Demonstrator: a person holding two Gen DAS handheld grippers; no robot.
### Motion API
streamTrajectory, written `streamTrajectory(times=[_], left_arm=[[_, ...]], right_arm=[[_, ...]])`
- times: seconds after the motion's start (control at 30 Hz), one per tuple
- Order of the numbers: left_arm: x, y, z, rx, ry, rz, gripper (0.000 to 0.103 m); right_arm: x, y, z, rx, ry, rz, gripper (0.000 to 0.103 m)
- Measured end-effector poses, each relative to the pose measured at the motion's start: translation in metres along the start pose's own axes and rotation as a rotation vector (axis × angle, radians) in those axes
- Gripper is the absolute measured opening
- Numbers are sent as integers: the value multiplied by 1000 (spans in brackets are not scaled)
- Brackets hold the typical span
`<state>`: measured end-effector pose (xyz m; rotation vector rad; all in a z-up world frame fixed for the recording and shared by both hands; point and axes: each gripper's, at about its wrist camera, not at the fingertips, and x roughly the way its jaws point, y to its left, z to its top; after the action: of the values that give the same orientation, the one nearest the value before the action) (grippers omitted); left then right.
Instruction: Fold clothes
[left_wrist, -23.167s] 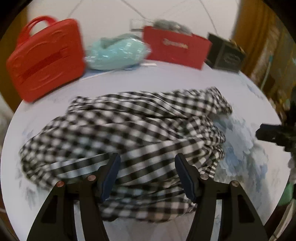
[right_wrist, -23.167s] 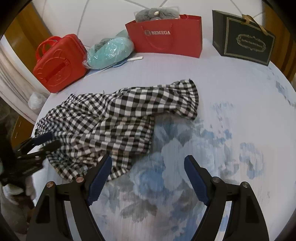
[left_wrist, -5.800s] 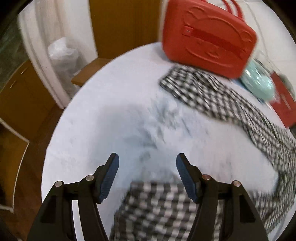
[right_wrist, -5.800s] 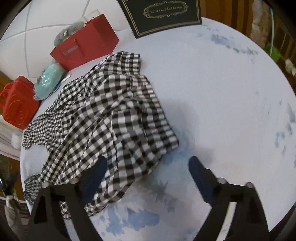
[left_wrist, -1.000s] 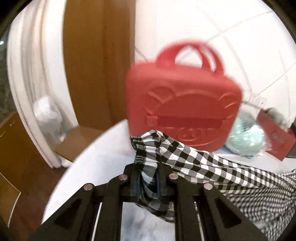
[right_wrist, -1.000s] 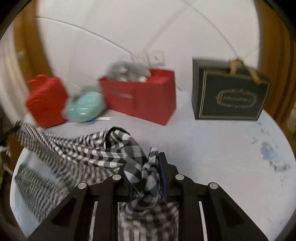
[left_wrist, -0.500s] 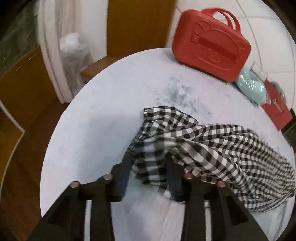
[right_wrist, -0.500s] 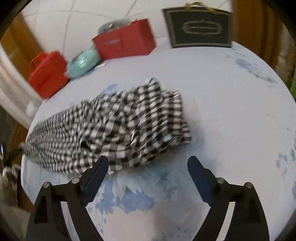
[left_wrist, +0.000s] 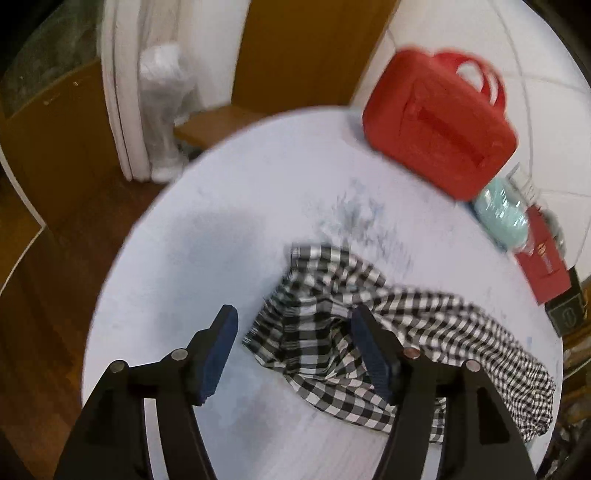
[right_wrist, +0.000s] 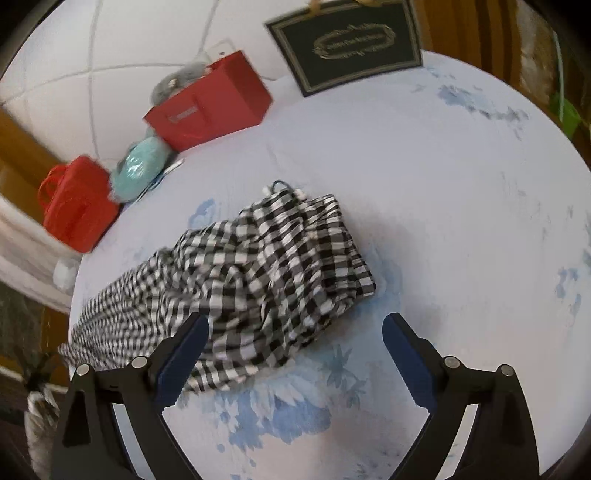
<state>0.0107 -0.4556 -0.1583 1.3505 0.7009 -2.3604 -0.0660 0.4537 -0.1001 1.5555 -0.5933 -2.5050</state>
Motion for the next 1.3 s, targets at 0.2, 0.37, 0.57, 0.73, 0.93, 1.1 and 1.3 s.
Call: streamTrajectory(times=[0.2, 0.37, 0.57, 0.73, 0.93, 1.1, 1.3], left_arm=[[37, -34, -7, 142, 87, 26, 63], [52, -78, -15, 369, 87, 193, 9], [-33, -126, 17, 512, -276, 203, 9], [-49, -101, -5, 544, -276, 186, 24], [17, -26, -53, 425, 33, 246, 40], [-9, -4, -45, 325, -20, 201, 50], [-11, -9, -4, 203, -57, 111, 61]], right_arm=[[27, 0, 16, 46, 70, -22, 103], [72, 15, 11, -18, 215, -95, 12], [32, 25, 30, -55, 55, -126, 11], [31, 6, 16, -49, 113, -163, 12], [43, -7, -4, -44, 197, -223, 39], [20, -5, 5, -62, 135, -250, 56], [-16, 25, 19, -112, -21, -203, 84]])
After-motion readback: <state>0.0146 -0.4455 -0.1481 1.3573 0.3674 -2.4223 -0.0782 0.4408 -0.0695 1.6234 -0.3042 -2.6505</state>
